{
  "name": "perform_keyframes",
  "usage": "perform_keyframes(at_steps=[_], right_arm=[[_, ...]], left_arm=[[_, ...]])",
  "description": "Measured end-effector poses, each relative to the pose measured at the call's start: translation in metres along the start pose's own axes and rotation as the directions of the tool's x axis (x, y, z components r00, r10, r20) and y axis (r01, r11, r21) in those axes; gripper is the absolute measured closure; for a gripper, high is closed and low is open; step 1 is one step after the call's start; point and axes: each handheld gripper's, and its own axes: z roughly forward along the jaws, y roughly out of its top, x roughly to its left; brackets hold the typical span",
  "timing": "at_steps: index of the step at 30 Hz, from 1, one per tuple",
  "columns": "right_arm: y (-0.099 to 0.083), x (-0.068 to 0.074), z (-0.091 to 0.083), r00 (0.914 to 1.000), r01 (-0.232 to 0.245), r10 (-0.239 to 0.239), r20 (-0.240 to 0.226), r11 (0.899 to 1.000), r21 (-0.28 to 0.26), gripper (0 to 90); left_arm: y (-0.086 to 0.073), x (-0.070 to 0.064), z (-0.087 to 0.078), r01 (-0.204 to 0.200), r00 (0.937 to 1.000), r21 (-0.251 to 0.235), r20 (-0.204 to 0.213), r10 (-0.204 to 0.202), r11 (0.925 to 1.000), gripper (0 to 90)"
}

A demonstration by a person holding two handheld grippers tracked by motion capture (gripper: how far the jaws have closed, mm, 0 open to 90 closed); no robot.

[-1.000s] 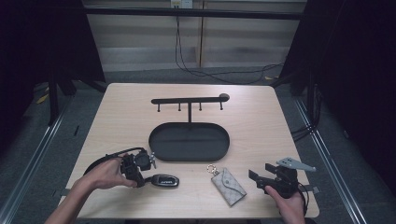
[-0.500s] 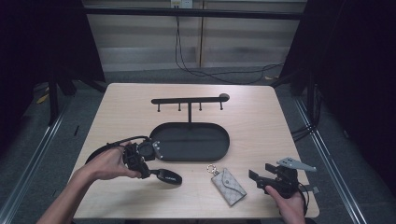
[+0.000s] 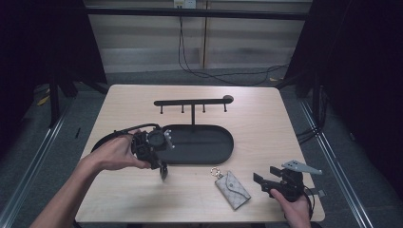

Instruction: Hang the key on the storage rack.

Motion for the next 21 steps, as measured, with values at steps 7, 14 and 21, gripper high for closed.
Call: perform_keyframes(at_steps=[7,14,21], right_arm=[[0.0,0.0,0.0,1.0,0.001,-0.001,0.0,1.0,0.001,20.7],[0.0,0.0,0.0,1.0,0.001,-0.001,0.0,1.0,0.002,20.7],[0.0,0.0,0.0,1.0,0.002,-0.002,-0.002,1.0,0.001,20.7]], left_arm=[[0.005,0.001,-0.014,-0.008,0.9999,-0.022,-0.01,0.008,0.9997,70.8],[0.012,0.005,-0.018,-0.007,0.9999,0.001,-0.014,0.007,1.0,70.9],[0.021,0.007,-0.029,-0.008,0.9998,0.007,-0.02,0.008,0.9999,70.9]])
